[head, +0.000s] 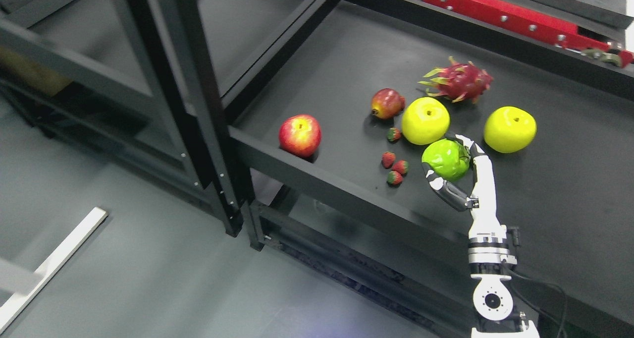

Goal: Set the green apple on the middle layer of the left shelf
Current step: 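Carry the apple over the shelf near the yellow pears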

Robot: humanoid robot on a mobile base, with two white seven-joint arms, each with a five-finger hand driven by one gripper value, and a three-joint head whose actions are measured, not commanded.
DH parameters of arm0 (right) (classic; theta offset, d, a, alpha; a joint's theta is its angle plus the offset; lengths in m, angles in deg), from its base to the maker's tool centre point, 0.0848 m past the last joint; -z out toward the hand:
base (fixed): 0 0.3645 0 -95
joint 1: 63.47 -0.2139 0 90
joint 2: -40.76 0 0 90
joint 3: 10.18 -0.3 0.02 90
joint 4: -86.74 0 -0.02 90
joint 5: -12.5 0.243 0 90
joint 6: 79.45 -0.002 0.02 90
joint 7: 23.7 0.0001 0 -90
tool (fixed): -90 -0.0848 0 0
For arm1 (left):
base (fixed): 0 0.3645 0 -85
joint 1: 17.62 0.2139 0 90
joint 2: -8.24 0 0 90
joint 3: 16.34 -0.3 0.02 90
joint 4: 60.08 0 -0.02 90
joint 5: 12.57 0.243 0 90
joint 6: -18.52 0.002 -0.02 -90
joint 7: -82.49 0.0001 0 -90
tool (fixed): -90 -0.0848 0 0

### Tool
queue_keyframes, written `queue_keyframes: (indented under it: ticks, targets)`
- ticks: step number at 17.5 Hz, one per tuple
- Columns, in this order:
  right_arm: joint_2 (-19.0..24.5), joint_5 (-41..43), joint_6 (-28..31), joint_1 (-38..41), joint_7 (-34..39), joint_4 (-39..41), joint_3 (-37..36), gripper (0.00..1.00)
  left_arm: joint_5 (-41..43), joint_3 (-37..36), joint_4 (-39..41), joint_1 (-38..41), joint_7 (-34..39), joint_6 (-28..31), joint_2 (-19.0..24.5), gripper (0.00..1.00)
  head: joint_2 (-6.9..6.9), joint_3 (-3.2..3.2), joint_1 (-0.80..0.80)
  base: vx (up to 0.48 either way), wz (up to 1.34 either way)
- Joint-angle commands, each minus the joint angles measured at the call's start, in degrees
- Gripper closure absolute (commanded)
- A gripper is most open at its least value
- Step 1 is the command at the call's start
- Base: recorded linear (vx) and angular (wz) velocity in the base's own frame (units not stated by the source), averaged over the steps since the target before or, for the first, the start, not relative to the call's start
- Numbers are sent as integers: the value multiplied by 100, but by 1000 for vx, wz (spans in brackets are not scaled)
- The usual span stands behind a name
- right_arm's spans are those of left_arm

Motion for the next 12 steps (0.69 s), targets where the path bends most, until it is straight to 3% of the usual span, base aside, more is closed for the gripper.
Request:
queue_keyframes:
  ticks: [1, 12]
  targets:
    - [1, 0, 4, 7, -25, -5, -149, 100, 0, 0, 0, 53, -2, -12, 100, 0, 0, 0, 0, 180, -462]
    - [1, 0, 13, 15, -17, -5, -158, 100, 0, 0, 0, 53, 7, -3, 100, 0, -1, 0, 0, 200, -274]
